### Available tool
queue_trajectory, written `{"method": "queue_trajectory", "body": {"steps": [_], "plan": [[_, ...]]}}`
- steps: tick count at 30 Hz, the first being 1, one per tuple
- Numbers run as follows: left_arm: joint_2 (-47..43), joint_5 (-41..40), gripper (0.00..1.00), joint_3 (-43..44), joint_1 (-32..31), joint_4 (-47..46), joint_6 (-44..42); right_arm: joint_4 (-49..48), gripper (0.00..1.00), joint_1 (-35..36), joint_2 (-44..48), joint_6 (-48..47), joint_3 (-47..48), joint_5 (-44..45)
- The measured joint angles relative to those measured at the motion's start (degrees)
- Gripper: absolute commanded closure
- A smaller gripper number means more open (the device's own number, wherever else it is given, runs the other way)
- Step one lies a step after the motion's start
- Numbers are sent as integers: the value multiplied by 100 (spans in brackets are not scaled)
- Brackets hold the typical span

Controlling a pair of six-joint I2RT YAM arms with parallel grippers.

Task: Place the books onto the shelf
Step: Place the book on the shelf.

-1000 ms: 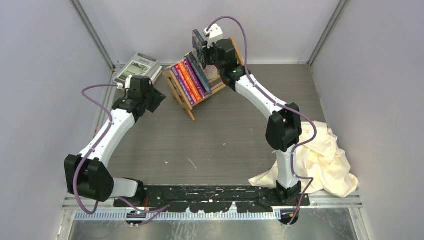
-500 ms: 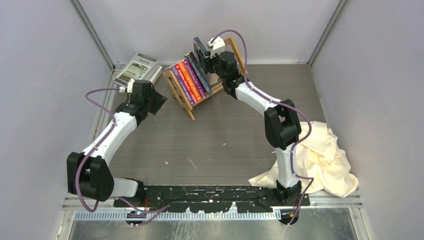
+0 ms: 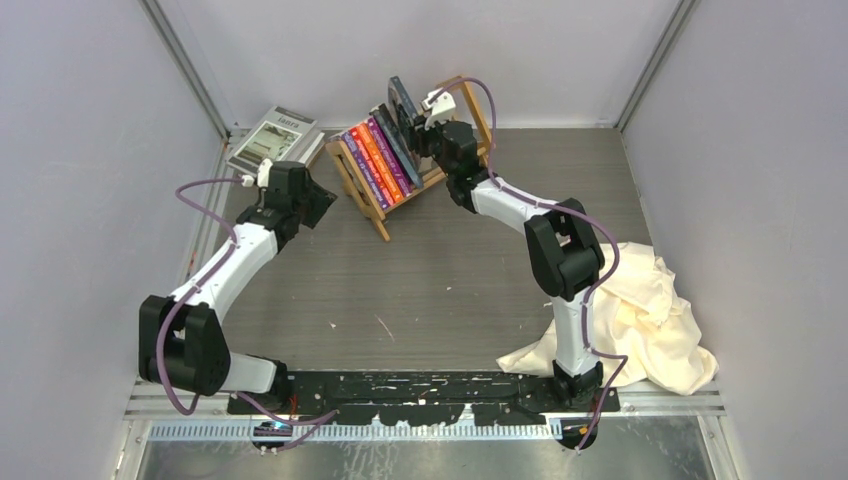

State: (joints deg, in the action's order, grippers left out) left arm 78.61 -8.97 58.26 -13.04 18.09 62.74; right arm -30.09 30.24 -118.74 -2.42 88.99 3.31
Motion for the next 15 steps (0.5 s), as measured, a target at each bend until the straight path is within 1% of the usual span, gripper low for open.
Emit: {"method": "queue_trajectory", "body": {"steps": [7,15], "plan": [[74,2,56,0,-2,-125,26,-225,99,0,74,39,-352,70],[111,2,57,-2,-7,-197,42,-293,99,0,74,42,-472,131]]}}
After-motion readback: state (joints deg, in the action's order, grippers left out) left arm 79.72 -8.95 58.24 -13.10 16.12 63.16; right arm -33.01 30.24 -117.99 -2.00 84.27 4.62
